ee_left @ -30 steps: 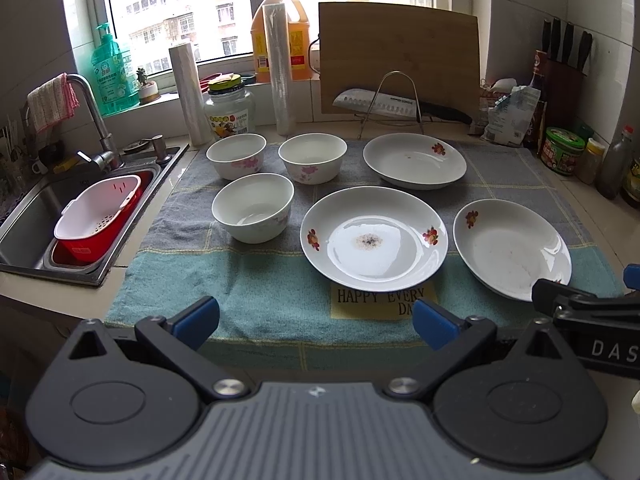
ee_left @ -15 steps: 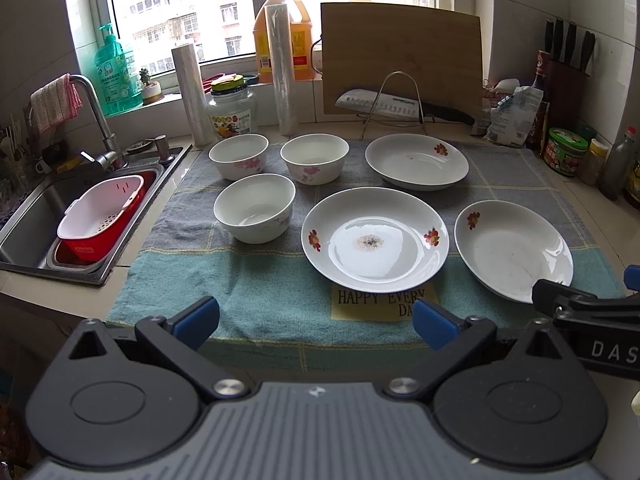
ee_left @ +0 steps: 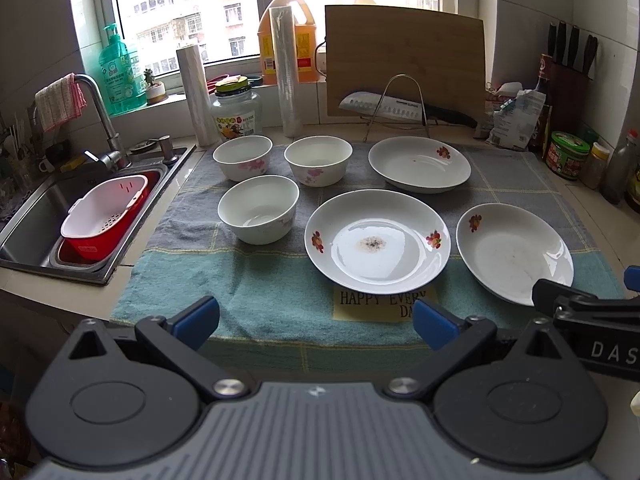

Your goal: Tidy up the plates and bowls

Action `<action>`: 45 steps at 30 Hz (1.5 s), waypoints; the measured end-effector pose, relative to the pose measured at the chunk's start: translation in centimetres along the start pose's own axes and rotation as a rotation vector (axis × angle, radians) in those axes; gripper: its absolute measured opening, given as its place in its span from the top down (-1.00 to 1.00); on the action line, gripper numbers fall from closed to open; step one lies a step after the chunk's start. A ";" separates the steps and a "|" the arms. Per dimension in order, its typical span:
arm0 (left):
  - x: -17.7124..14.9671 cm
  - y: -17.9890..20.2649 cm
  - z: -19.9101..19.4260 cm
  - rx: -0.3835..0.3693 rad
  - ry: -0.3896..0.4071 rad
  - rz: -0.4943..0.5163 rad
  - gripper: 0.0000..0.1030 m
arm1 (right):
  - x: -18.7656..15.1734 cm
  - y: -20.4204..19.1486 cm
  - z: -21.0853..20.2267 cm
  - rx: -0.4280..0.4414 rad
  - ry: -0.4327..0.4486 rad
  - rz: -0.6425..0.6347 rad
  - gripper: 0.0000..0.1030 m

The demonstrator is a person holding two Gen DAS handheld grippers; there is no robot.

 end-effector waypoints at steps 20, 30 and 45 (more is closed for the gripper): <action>0.0 -0.2 0.0 -0.001 -0.004 -0.005 -0.98 | 0.1 0.0 -0.1 0.000 0.003 0.000 -1.00; 0.2 0.1 0.7 -0.021 -0.004 0.001 -0.98 | 0.3 0.0 0.0 0.003 0.008 -0.008 -1.00; 0.0 -0.6 2.4 -0.126 0.048 -0.014 -0.98 | -0.3 0.8 2.1 0.072 0.026 -0.023 -1.00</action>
Point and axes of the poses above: each gripper's, at about its wrist camera, not at the fingertips, and z roughly the way its jaws point, y to its right, x to its top, the point moved 1 cm from there along z, roughly the way its jaws point, and after that the axes turned 4 degrees about y, right-handed, at the moved point
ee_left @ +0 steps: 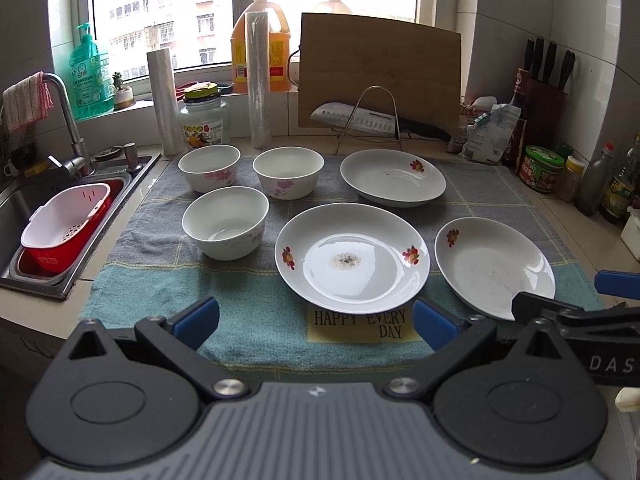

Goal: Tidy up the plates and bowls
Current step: 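Move the left tool toward the rim of the deep fruit-decorated plate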

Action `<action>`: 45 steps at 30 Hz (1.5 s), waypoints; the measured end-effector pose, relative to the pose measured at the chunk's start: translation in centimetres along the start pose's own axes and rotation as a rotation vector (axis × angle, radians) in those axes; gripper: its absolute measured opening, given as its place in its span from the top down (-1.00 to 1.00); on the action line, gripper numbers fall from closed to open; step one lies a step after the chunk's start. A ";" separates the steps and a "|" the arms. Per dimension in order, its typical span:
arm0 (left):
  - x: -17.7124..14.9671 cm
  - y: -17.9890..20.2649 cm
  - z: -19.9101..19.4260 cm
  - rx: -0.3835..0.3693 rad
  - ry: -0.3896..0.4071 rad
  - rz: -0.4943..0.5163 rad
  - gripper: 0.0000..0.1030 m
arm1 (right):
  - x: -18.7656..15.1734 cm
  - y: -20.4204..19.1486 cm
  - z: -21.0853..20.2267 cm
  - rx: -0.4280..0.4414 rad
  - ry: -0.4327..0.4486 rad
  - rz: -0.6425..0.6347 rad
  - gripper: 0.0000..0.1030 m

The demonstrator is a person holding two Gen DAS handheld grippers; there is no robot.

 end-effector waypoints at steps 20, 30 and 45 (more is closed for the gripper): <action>-0.9 -0.6 4.7 -0.090 -0.038 0.053 -0.98 | -4.5 5.4 7.2 -0.047 -0.071 0.069 -1.00; 0.5 -0.4 8.4 -0.144 -0.083 0.109 -0.98 | -5.6 6.1 11.7 -0.094 -0.112 0.064 -1.00; 4.9 2.3 14.4 -0.388 -0.102 0.277 -0.98 | -5.6 6.5 13.7 -0.042 -0.085 -0.007 -1.00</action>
Point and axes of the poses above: each gripper's, at about its wrist camera, not at the fingertips, and z roughly the way its jaws point, y to its right, x to its top, the point moved 1 cm from there along z, roughly the way its jaws point, and after that the axes turned 4 degrees about y, right-handed, at the moved point
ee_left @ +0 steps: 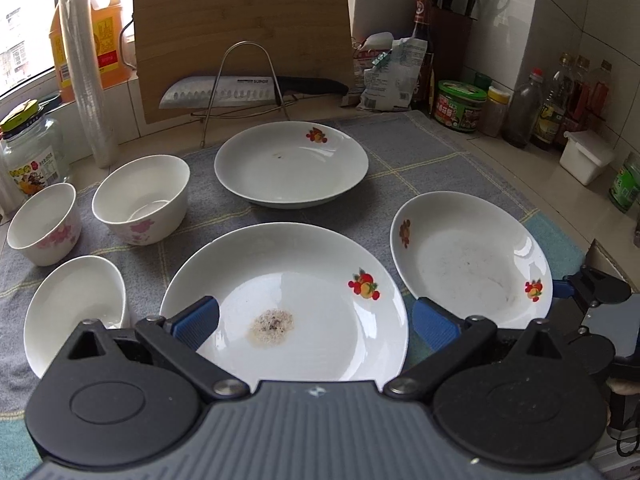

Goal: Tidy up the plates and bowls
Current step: 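Move the left tool toward the rim of the deep fruit-decorated plate, then close the left gripper on the deep plate's rim and lift it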

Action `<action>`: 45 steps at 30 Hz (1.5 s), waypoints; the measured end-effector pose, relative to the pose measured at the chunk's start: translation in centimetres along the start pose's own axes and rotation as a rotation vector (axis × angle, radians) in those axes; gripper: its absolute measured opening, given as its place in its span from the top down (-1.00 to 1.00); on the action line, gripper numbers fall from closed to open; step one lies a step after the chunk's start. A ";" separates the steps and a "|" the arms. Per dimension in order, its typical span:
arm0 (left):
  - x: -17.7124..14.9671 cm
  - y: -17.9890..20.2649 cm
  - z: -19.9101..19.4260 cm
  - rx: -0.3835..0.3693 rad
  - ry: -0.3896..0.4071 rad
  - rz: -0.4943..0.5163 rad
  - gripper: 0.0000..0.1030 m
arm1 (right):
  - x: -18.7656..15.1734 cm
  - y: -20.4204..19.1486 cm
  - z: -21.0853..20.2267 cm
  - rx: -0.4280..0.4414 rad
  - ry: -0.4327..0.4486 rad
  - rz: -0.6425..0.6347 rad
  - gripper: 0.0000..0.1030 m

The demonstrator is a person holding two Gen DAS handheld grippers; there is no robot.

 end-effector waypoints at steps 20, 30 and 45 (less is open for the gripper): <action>6.4 6.4 9.0 -0.158 -0.138 0.056 -0.98 | 0.0 4.5 0.4 0.256 0.015 -0.222 -1.00; 6.7 8.2 13.5 -0.188 -0.250 0.066 -0.98 | -0.3 5.3 0.1 0.291 0.035 -0.251 -1.00; 5.9 9.0 16.4 -0.287 -0.338 0.138 -0.99 | -0.4 5.1 -0.1 0.264 0.042 -0.234 -1.00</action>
Point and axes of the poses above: each gripper's, at about its wrist camera, not at the fingertips, and z roughly the way its jaws point, y to its right, x to its top, the point moved 1 cm from there along z, roughly the way its jaws point, and after that the axes turned 4 degrees about y, right-handed, at the moved point
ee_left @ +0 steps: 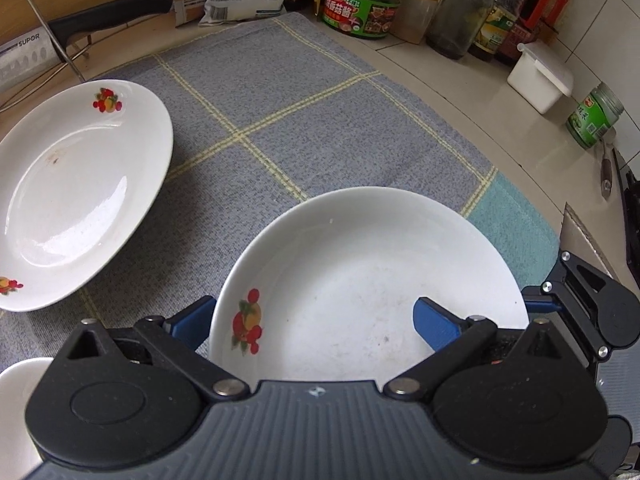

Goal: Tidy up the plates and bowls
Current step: 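Close the left gripper on the deep plate's rim and lift it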

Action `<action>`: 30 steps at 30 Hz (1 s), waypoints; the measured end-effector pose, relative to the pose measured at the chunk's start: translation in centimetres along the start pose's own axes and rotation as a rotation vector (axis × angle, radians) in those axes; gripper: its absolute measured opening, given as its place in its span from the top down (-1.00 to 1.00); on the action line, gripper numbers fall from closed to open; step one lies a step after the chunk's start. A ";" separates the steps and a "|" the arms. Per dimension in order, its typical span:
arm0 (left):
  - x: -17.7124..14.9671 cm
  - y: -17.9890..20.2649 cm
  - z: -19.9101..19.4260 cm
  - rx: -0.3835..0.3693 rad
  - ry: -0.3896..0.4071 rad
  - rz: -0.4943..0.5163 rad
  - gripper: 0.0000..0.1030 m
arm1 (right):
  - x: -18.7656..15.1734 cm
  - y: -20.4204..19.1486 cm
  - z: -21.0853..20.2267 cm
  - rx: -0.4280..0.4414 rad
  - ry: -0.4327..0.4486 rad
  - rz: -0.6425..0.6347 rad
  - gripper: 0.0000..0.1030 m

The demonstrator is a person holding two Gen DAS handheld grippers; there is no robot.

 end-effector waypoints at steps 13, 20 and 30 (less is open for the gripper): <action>0.0 -1.6 -0.3 -0.088 0.000 -0.037 -0.99 | 0.1 -0.2 0.1 -0.026 -0.005 0.021 -1.00; 0.9 -1.7 -0.1 -0.150 -0.069 -0.014 -0.98 | -0.3 -0.6 -0.3 -0.042 0.014 0.032 -1.00; 1.6 -1.1 0.3 -0.220 -0.143 0.072 -0.98 | -0.9 -0.8 -0.7 -0.057 0.051 0.040 -1.00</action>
Point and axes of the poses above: each gripper's, at about its wrist camera, not at the fingertips, and z roughly the way its jaws point, y to its right, x to its top, the point moved 1 cm from there along z, roughly the way its jaws point, and after that the axes turned 4 degrees about y, right-handed, at the moved point
